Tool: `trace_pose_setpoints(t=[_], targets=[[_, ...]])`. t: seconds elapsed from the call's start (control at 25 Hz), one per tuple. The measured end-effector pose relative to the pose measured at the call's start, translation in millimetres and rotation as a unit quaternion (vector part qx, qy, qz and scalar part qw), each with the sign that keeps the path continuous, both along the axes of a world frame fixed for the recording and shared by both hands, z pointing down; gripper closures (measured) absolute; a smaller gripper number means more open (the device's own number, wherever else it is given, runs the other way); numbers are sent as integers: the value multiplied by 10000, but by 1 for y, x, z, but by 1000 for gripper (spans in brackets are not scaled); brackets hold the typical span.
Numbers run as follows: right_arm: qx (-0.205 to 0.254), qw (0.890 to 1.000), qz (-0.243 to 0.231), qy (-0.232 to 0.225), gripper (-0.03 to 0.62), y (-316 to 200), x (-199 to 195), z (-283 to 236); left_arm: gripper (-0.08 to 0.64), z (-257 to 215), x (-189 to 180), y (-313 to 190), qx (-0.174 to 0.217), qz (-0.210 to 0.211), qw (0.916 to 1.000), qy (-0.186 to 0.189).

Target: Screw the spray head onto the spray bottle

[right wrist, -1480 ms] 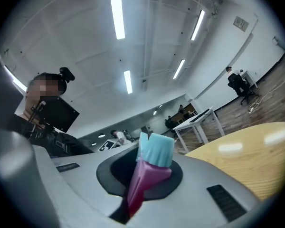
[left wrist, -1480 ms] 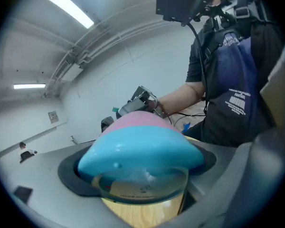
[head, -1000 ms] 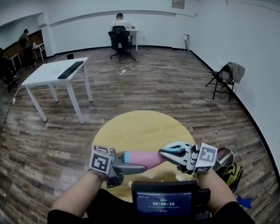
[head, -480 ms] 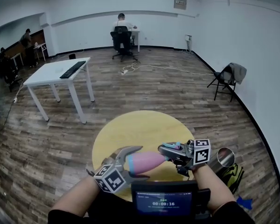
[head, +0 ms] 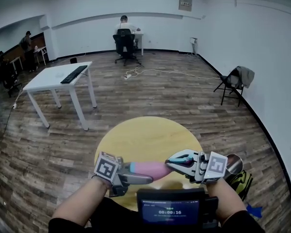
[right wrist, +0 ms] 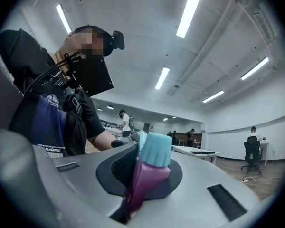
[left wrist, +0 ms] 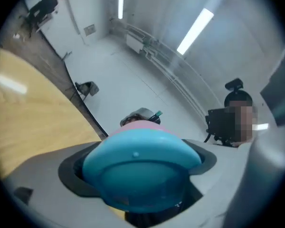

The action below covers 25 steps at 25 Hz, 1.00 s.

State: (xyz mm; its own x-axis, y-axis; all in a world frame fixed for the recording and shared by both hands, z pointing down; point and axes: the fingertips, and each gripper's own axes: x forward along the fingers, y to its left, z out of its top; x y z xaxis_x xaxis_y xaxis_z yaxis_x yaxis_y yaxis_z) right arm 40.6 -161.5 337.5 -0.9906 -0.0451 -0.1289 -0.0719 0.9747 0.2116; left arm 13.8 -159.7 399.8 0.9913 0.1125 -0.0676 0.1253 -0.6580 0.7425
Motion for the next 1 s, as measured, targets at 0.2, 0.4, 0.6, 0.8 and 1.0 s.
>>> trace_pose_setpoints(t=[0.2,0.4,0.6,0.8,1.0], targets=[[-1761,9824,161,-602,577,-46,22,21,20,-14,-19,-24,2570,-1500,9526,-634],[-3169,9423,77,-1081,577,-75,43,43,11,11,-29,-28,5309,-1785,7964,-2281],[-3149,9475,-290,-467,577,-53,6,46,17,46,-9,-13,6114,-1093,7386,-2622],[-2150,9763,-129,-232,577,-32,5,27,25,40,3,3,4749,-525,8592,-1830],[-307,9995,-38,46,577,-4,-2,9,26,13,-2,0,36,66,10000,34]])
